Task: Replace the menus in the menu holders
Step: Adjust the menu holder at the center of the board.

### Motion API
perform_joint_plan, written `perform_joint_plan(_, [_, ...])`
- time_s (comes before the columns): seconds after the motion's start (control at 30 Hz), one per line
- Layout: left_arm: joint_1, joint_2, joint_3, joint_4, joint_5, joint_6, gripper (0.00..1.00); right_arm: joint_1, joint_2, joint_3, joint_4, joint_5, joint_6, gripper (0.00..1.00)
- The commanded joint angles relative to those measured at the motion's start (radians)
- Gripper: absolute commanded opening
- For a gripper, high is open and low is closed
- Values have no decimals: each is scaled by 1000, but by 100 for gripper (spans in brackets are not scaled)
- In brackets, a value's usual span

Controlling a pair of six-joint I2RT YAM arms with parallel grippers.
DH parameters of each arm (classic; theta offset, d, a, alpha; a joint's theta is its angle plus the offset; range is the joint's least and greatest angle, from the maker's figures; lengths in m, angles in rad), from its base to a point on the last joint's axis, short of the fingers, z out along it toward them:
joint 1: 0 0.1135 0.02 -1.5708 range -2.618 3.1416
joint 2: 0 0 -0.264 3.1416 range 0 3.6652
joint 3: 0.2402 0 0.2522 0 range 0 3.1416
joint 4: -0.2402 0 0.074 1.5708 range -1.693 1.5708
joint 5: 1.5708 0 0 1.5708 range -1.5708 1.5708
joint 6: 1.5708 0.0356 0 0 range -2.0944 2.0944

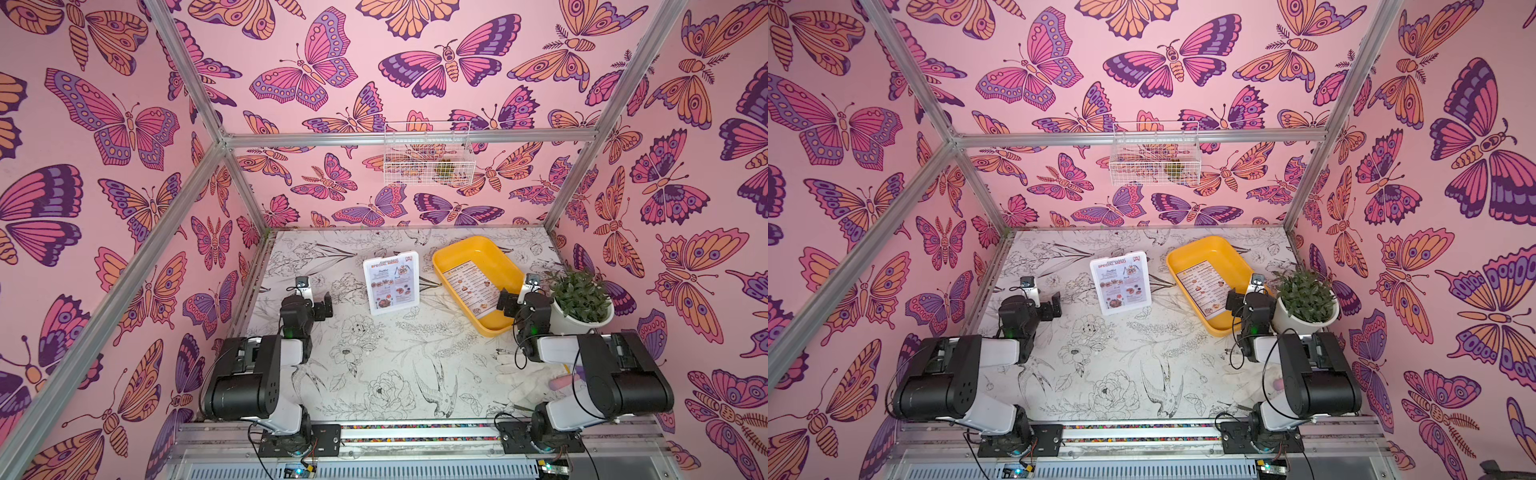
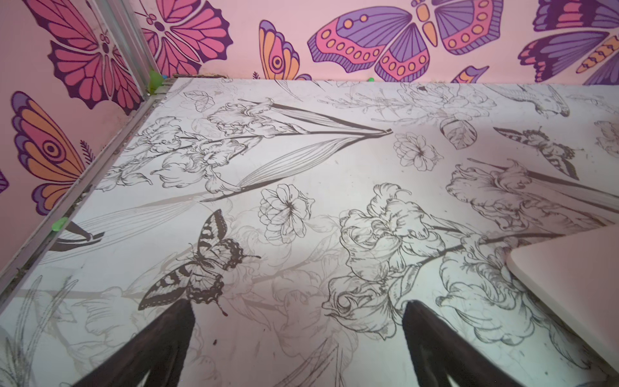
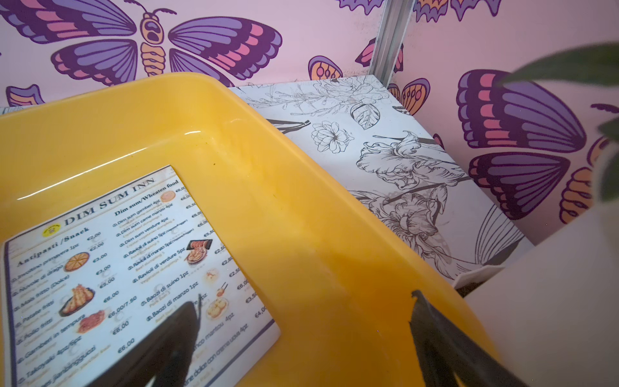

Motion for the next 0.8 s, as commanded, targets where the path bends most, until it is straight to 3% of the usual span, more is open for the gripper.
perform_joint_plan(0.0, [7,-63,48,-141,-88,-44,99,-8,-86,37,-84,-2,-4,99])
perform_joint_plan(0.13, [-5,-180,189,-466,-181,-52,99,-8,-265,81,-350,-76,-16,99])
perform_joint_plan(0.3, [-83,-307,420,-934,-256,-112,99,0,-360,207,-659,-166,8,99])
perform_joint_plan(0.47, [-179,-390,543,-1379,-259,-256,100,38,-404,267,-751,-517,38,98])
perform_joint_plan(0.5, [-202,-413,536,-1423,-234,-268,100,75,-395,285,-749,-598,34,98])
perform_joint_plan(0.63, [-335,-465,505,-1507,-158,-316,100,240,-275,391,-733,-724,-10,98])
perform_joint_plan(0.77, [-490,-393,478,-1463,-155,-398,100,356,-100,530,-702,-728,-16,98])
